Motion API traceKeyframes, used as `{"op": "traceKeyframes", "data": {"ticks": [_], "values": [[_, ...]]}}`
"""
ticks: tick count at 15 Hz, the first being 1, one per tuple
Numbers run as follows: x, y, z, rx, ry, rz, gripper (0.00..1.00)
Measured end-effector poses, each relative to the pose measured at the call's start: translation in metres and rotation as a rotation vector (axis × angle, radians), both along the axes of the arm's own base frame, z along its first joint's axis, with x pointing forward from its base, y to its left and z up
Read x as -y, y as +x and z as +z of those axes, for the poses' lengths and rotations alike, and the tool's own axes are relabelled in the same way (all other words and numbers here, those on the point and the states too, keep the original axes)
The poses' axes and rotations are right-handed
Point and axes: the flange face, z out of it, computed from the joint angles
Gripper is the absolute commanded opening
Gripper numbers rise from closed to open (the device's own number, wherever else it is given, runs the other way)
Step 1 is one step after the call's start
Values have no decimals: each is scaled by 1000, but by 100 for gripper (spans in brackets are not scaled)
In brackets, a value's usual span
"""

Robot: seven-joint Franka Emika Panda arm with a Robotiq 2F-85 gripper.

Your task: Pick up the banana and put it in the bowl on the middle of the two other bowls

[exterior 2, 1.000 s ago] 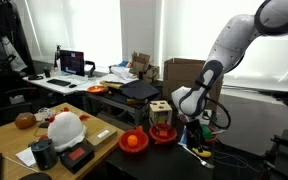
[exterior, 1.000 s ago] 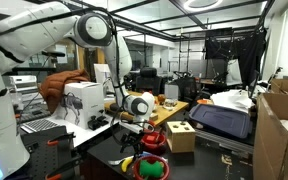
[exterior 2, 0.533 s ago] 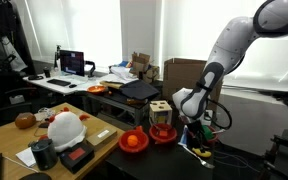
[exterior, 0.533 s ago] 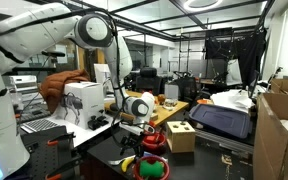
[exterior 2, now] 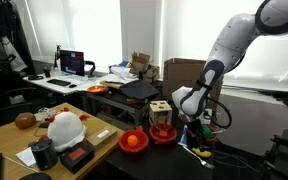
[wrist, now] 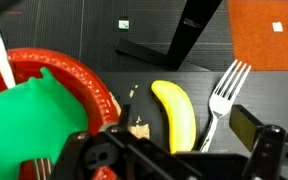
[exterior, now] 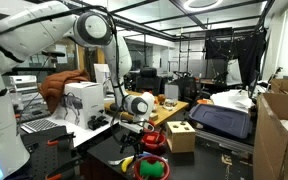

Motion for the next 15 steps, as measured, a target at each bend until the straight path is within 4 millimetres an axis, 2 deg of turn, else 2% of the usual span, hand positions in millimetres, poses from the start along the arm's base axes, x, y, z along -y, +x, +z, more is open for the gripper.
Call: {"op": "traceKeyframes", "data": {"ticks": [5, 11, 15], "values": [[-6, -8, 5, -11, 6, 6, 100], [-36, -5, 20, 2, 64, -2, 100], [-43, -4, 21, 1, 75, 0, 100]]}}
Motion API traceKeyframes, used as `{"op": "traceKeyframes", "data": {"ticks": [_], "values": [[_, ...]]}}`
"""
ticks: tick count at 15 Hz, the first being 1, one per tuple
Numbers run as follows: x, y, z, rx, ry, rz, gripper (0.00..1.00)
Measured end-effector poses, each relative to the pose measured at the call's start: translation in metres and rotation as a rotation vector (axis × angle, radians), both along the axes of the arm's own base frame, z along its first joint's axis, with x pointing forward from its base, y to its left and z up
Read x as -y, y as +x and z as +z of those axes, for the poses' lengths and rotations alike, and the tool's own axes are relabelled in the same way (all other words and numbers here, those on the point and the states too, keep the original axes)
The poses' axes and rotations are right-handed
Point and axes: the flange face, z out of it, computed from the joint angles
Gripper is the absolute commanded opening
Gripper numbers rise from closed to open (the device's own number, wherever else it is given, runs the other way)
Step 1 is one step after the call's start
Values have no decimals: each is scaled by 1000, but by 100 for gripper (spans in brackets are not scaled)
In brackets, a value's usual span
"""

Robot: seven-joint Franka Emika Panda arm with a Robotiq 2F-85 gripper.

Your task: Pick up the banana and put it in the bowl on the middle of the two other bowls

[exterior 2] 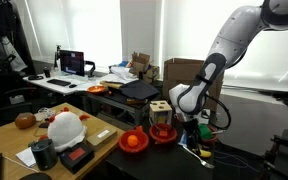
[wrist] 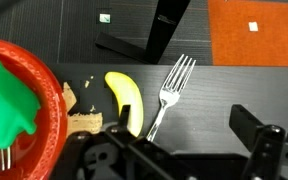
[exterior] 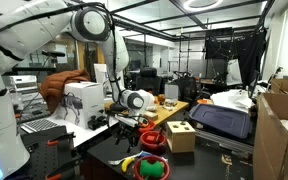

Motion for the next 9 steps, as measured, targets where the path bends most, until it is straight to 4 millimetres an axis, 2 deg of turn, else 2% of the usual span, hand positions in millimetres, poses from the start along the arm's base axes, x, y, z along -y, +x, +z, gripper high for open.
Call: {"op": "traceKeyframes", "data": {"ticks": [9], "values": [[-11, 5, 1, 43, 1, 26, 100]]}}
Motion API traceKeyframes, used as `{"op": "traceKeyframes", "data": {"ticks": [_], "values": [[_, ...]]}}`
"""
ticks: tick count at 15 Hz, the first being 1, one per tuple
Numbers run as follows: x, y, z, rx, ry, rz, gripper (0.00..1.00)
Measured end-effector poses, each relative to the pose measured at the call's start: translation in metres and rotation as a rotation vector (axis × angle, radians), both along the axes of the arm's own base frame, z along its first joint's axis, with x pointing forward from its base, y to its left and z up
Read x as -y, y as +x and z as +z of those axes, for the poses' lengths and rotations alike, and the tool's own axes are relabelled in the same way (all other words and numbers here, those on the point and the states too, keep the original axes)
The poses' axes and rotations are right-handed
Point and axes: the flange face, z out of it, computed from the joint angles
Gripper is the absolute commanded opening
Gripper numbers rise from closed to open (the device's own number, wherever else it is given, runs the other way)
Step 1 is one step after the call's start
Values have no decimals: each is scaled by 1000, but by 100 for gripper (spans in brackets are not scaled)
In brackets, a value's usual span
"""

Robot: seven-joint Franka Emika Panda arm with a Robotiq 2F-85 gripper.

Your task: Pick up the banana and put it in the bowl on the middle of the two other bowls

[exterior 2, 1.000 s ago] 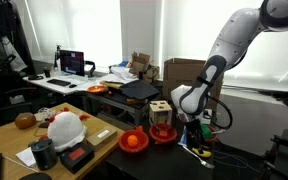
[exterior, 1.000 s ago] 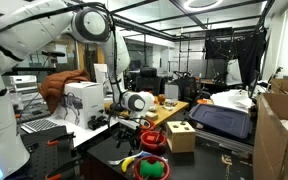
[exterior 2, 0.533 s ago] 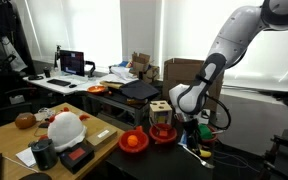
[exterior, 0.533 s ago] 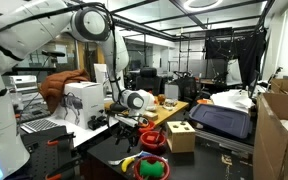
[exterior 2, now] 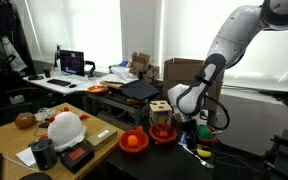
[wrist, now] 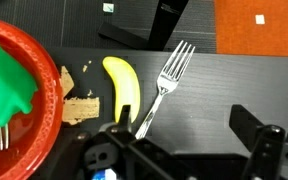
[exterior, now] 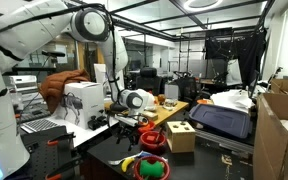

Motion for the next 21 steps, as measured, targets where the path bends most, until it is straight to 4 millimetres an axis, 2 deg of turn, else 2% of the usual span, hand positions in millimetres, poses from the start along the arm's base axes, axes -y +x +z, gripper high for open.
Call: {"op": "traceKeyframes", "data": {"ticks": [5, 9, 14, 21], "values": [[6, -6, -9, -15, -13, 3, 100], [21, -18, -27, -46, -36, -9, 100], [25, -27, -47, -59, -48, -40, 100], [39, -24, -50, -44, -65, -69, 100]]}}
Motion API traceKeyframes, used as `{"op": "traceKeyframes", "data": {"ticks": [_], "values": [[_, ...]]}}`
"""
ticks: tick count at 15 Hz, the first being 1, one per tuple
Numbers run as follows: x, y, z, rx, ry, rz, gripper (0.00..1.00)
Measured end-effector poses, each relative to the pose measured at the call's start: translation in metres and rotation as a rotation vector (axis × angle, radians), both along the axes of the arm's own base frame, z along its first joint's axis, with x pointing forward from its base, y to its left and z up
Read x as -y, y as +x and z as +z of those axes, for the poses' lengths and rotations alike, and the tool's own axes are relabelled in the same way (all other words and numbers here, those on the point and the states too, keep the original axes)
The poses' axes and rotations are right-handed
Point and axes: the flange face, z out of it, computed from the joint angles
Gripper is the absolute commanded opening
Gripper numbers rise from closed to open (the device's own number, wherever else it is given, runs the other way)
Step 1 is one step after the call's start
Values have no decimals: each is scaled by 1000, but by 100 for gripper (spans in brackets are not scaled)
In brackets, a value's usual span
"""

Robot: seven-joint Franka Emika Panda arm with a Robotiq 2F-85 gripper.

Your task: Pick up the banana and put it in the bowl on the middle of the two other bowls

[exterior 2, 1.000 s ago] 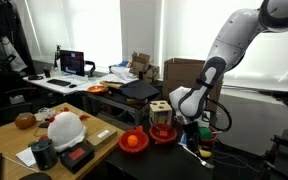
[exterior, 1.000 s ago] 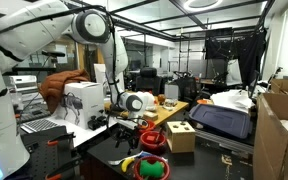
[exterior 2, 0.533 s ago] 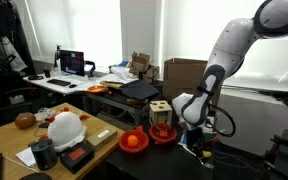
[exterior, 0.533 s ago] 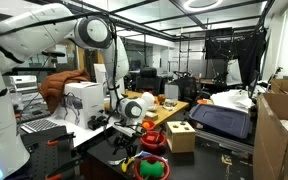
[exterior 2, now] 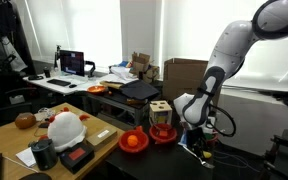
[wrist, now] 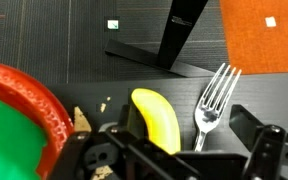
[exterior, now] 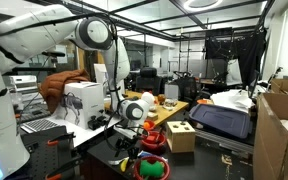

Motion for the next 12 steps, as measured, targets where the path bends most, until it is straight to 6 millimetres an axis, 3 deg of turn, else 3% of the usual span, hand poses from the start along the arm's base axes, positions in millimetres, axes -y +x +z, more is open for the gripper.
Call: {"op": "traceKeyframes", "data": {"ticks": [7, 12], "values": [[5, 21, 9, 47, 2, -3, 100], [5, 17, -4, 32, 1, -3, 100]]}}
